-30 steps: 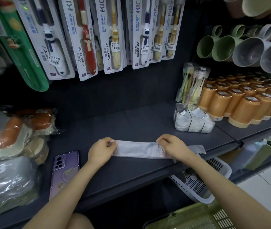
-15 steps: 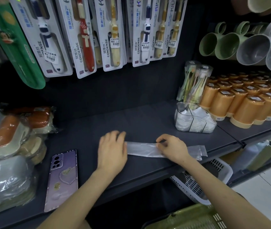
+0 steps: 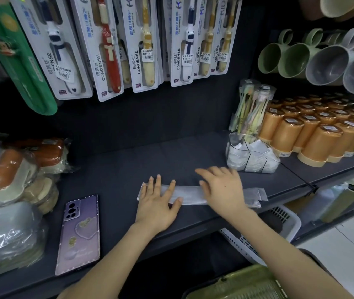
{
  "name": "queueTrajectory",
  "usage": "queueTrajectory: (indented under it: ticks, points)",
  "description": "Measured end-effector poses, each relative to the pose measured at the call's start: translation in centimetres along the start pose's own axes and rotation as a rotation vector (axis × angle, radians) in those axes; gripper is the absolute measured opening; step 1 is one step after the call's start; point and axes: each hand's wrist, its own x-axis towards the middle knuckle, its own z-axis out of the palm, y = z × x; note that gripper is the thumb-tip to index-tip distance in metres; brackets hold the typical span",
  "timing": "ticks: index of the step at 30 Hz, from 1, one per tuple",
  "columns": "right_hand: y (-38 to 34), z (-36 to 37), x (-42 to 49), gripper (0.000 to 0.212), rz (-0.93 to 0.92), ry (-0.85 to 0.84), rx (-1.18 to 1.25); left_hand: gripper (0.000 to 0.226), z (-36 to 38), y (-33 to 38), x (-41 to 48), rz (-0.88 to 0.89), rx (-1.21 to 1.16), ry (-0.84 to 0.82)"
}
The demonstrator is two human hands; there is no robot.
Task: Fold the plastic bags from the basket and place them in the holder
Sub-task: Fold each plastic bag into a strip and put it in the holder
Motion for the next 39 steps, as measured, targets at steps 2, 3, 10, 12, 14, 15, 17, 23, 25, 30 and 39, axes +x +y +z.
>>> queueTrajectory:
  ticks: [2, 3, 10, 12, 14, 15, 17, 23, 25, 30, 39]
  points:
    - [-1.5, 0.8, -0.6, 0.043, -0.104, -0.109, -0.015, 0.061, 0.0, 0.0, 0.0, 0.001, 0.003, -0.004]
    - [-2.1, 1.1, -0.8, 0.048, -0.115, -0.232, -0.006, 0.061, -0.1, 0.1, -0.1, 0.003, 0.005, -0.005]
    - [0.6, 1.7, -3.0, 0.089, 0.068, -0.598, 0.032, 0.061, -0.1, 0.0, -0.1, 0.002, 0.035, -0.013]
    - [3.1, 0.8, -4.0, 0.087, 0.133, -0.607, -0.004, 0.061, -0.2, 0.0, 0.0, 0.003, 0.044, -0.019]
    - [4.7, 0.0, -4.5, 0.080, 0.148, -0.657, -0.018, 0.060, -0.1, 0.0, 0.1, 0.003, 0.056, -0.032]
    - [4.9, -0.3, -4.4, 0.074, 0.153, -0.672, -0.010, 0.060, -0.1, 0.0, 0.0, 0.003, 0.058, -0.036]
    - [4.8, -0.7, -3.8, 0.068, 0.216, -0.585, 0.008, 0.060, -0.2, -0.1, 0.1, 0.014, 0.059, -0.047]
    - [6.0, -3.3, -4.4, 0.053, 0.556, -0.392, -0.060, 0.059, -2.1, -1.2, 1.5, 0.108, 0.025, -0.195]
    - [6.0, -4.0, -6.2, 0.056, 0.675, -0.336, 0.008, 0.060, -2.6, -1.7, 2.2, 0.159, -0.012, -0.239]
    - [4.3, -5.1, -9.8, 0.066, 0.934, -0.357, 0.788, 0.066, -3.6, -2.2, 3.4, 0.258, -0.100, -0.258]
    - [0.5, -7.0, -10.4, 0.025, 1.090, -0.321, 1.222, 0.044, -0.8, 2.4, -3.1, 0.551, -0.234, 0.328]
